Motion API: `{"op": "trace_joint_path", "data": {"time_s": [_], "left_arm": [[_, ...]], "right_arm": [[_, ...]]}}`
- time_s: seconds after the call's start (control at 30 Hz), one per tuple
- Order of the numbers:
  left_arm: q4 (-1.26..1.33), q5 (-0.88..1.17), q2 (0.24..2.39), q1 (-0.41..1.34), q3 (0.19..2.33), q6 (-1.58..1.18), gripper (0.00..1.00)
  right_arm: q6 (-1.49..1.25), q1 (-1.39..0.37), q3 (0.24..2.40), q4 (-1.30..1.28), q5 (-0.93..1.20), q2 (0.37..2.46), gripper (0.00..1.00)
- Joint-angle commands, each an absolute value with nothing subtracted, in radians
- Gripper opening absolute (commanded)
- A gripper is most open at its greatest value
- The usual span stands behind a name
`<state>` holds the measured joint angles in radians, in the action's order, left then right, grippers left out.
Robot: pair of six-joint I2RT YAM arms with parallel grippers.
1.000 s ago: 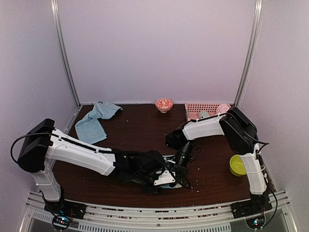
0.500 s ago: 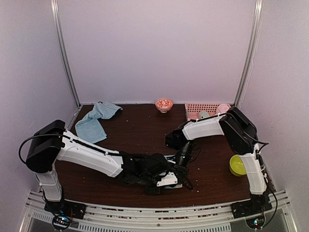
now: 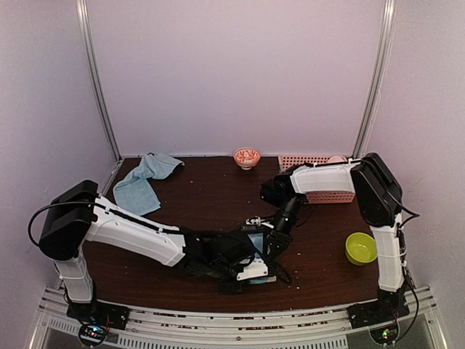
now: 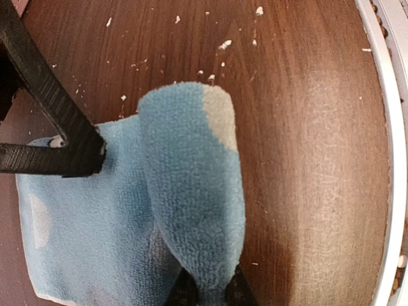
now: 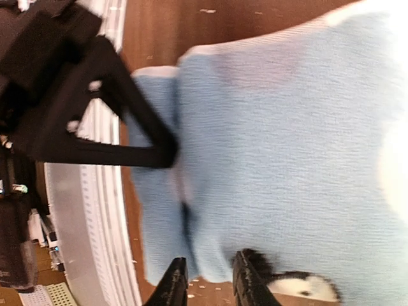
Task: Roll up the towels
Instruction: Roll the towel at the center of the board.
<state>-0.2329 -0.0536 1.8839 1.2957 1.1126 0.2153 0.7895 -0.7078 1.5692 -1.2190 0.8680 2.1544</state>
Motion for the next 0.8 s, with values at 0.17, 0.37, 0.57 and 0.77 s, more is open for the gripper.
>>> {"op": "trace_joint_path", "data": {"time_s": [0.17, 0.37, 0.57, 0.77], "left_arm": [[-0.377, 0.056, 1.933, 1.294, 1.213, 0.160, 0.07], [-0.417, 0.206, 1.970, 1.238, 1.264, 0.102, 0.08], [-0.356, 0.470, 1.999, 1.121, 1.236, 0.044, 0.08], [-0.242, 0.702, 2.059, 1.031, 1.202, -0.046, 0.09]], "right_arm": [[0.511, -0.716, 1.607, -0.927, 0.638, 2.208, 0.18], [0.562, -0.659, 1.761, -1.077, 0.697, 2.183, 0.19], [0.601, -0.559, 1.871, -1.168, 0.785, 1.961, 0.30], [0.657, -0.551, 1.823, -1.180, 0.936, 1.702, 0.35]]}}
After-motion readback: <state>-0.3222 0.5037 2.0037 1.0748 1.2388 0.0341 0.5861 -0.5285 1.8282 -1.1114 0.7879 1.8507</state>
